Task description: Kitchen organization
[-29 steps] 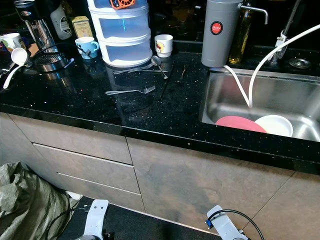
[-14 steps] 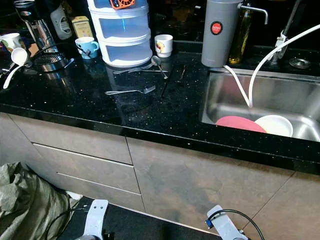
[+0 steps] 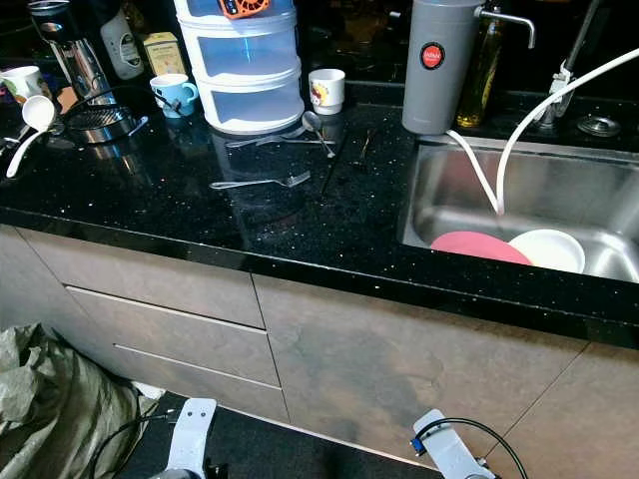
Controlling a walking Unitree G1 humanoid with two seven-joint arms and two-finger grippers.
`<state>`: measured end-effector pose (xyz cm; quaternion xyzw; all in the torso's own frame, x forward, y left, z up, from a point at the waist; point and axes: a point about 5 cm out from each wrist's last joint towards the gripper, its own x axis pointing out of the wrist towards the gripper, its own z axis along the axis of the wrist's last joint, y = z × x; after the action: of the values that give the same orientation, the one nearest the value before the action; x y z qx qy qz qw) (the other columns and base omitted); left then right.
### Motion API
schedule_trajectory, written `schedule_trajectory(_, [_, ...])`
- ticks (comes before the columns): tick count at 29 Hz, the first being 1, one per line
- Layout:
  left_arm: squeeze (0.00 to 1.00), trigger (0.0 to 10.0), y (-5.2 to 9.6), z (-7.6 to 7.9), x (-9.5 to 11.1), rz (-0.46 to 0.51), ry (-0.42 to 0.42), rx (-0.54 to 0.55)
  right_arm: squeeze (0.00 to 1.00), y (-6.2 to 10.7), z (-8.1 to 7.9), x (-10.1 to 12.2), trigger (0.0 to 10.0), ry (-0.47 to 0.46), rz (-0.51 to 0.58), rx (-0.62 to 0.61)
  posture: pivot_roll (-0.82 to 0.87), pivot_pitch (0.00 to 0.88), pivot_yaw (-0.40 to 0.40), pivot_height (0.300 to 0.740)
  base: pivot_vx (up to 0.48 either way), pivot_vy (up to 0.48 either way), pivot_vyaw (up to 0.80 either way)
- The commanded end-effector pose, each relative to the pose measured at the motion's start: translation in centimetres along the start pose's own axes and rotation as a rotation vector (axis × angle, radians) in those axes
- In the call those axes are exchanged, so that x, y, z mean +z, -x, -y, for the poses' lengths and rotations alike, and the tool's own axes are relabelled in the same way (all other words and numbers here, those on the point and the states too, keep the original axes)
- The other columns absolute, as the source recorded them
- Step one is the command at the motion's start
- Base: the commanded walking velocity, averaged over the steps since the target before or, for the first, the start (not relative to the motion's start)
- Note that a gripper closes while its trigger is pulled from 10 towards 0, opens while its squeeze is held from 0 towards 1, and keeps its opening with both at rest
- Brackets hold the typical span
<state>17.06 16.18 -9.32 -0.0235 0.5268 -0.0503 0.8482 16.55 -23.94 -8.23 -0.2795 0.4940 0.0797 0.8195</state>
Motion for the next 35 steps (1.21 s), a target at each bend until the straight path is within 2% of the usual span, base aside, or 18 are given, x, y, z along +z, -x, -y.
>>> schedule_trajectory(1, [0.0,10.0,0.03,-0.21,-0.06,-0.007,0.0,0.005,0.0,-0.02,-0.13,0.21,10.0,-0.019,0.012,0.002,-0.14,0.0,0.026,0.74,0.0,0.0,0.0])
schedule_trajectory(35, [0.0,10.0,0.05,-0.12,-0.54,-0.02,-0.011,-0.001,0.0,0.05,-0.31,-0.21,10.0,-0.003,0.003,0.011,-0.14,0.0,0.026,0.74,0.0,0.0,0.0])
